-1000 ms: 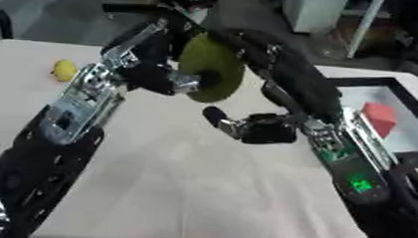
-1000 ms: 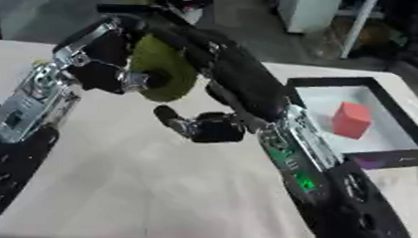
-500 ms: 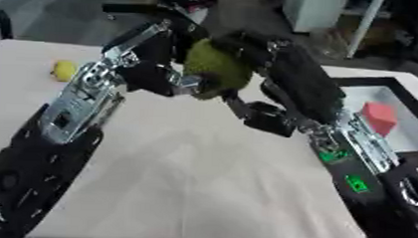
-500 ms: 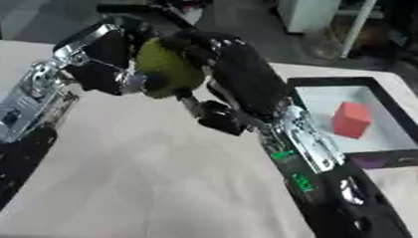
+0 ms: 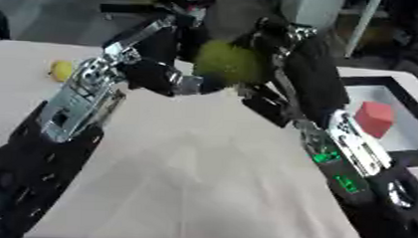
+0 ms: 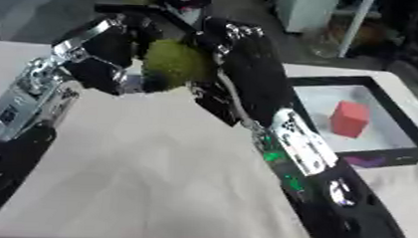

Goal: Pick up the objects with one hand, pass them to the other hand, and then place them into the box on the other side of the table.

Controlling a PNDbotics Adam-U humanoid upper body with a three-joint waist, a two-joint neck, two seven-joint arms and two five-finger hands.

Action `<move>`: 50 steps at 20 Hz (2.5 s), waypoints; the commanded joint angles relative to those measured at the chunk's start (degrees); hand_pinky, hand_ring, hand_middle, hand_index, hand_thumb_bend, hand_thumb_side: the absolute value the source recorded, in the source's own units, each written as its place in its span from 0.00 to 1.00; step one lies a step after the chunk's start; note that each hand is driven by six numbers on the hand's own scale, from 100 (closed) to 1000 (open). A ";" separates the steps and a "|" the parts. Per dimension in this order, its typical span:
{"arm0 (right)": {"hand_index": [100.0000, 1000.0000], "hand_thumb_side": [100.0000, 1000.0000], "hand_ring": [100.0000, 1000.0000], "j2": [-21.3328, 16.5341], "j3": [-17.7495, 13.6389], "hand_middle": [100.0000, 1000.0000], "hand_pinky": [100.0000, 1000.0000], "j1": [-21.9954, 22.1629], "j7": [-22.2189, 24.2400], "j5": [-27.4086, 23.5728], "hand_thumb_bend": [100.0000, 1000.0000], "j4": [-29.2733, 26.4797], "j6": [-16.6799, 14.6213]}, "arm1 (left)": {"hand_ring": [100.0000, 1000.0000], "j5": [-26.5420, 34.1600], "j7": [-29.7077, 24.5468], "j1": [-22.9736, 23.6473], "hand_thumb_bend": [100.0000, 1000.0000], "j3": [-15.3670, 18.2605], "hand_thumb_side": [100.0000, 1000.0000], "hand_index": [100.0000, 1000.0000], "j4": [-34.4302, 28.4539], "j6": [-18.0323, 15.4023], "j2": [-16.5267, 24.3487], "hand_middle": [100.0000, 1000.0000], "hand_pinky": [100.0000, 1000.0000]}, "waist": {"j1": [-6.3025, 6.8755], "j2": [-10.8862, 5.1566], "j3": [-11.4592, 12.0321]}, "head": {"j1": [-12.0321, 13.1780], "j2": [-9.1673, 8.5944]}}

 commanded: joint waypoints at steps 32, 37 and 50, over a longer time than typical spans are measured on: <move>1.00 0.49 0.73 -18.31 -27.64 0.76 0.63 -9.27 12.01 -22.08 0.64 65.32 17.52 | 0.57 -21.57 26.16 20.40 1.00 29.04 0.56 0.70 4.15 -5.13 7.36 0.56 0.51 | 0.55 -0.49 3.11 | -18.15 -3.86; 1.00 0.49 0.86 -20.30 -27.57 0.89 0.81 -7.06 20.60 -16.86 0.66 57.54 16.18 | 0.61 -27.05 25.27 19.76 1.00 29.58 0.53 0.72 7.18 -4.34 8.57 0.60 0.54 | 0.45 -0.52 2.80 | -16.52 -4.29; 1.00 0.48 0.91 -24.58 -27.53 0.96 0.90 -0.88 37.54 -3.87 0.62 26.31 13.75 | 0.80 -64.00 19.94 6.61 1.00 24.00 0.39 0.88 36.67 -4.27 21.03 0.83 0.80 | 1.26 -1.14 0.37 | 11.10 -1.19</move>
